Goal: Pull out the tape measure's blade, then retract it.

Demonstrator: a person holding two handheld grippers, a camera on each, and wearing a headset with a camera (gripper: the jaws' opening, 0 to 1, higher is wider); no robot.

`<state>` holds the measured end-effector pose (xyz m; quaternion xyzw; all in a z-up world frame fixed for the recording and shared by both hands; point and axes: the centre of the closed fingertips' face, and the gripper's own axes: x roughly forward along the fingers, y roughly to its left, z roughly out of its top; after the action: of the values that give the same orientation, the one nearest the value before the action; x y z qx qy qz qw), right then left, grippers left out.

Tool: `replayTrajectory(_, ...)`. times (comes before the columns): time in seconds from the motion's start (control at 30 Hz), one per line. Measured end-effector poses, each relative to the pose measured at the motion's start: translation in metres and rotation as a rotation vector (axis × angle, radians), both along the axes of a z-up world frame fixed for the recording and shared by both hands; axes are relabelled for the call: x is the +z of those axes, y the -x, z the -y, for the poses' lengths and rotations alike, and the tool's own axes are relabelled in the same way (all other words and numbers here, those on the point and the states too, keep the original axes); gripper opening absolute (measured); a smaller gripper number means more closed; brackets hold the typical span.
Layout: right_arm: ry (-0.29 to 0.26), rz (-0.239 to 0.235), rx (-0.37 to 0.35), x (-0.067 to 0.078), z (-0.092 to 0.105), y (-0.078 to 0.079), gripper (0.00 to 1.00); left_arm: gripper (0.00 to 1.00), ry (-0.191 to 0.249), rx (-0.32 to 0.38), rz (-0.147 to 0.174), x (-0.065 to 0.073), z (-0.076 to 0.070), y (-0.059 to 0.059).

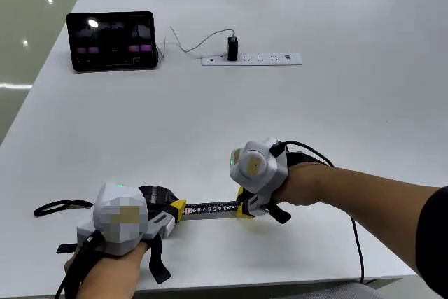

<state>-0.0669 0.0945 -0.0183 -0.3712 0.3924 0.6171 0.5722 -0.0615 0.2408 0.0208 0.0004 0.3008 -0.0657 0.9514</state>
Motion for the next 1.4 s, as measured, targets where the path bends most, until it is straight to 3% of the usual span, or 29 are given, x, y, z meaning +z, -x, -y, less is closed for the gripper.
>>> replayTrajectory(1.4, -0.042, -0.008, 0.001, 0.000, -0.018, 0.003, 0.10, 0.59, 0.036, 0.007, 0.001, 0.001, -0.002, 0.000)
